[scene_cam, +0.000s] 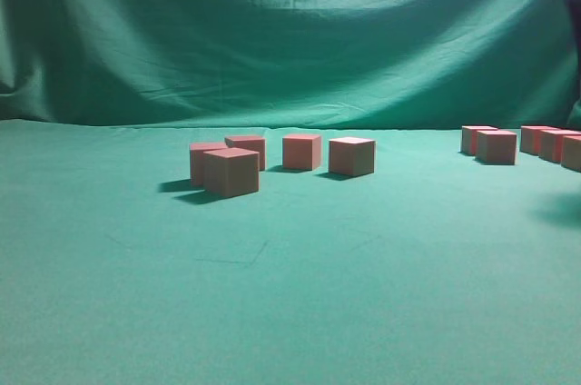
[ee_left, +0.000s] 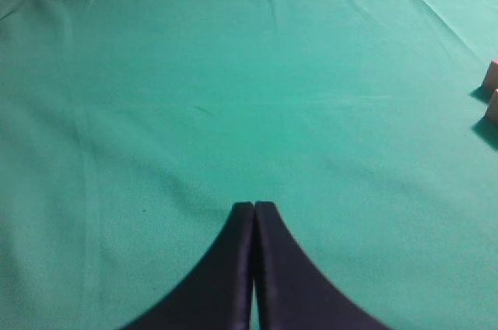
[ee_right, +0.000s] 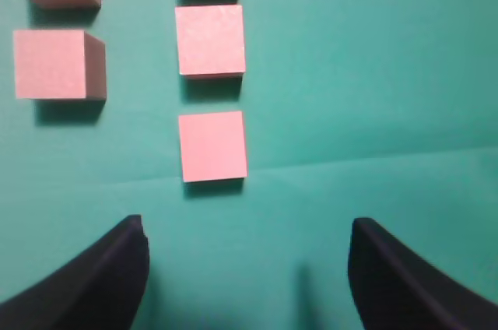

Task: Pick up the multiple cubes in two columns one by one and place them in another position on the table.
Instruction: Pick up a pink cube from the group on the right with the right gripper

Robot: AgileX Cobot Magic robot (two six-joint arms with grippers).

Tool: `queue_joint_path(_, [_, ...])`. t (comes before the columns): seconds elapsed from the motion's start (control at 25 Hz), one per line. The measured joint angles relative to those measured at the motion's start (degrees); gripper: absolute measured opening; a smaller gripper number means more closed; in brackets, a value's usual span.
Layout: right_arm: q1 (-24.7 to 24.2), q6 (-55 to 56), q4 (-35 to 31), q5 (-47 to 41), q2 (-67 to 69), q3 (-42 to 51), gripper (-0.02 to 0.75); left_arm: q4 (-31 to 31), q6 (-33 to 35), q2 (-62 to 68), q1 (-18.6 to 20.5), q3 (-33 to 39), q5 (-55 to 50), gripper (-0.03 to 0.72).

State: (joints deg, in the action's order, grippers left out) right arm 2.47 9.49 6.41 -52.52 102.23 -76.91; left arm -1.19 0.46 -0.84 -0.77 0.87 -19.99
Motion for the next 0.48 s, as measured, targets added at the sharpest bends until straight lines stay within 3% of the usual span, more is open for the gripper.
queue_joint_path(0.48, [0.0, -1.2, -0.6, 11.0, 9.8, 1.6, 0.517, 0.0, 0.0, 0.0, 0.0, 0.0, 0.0, 0.000])
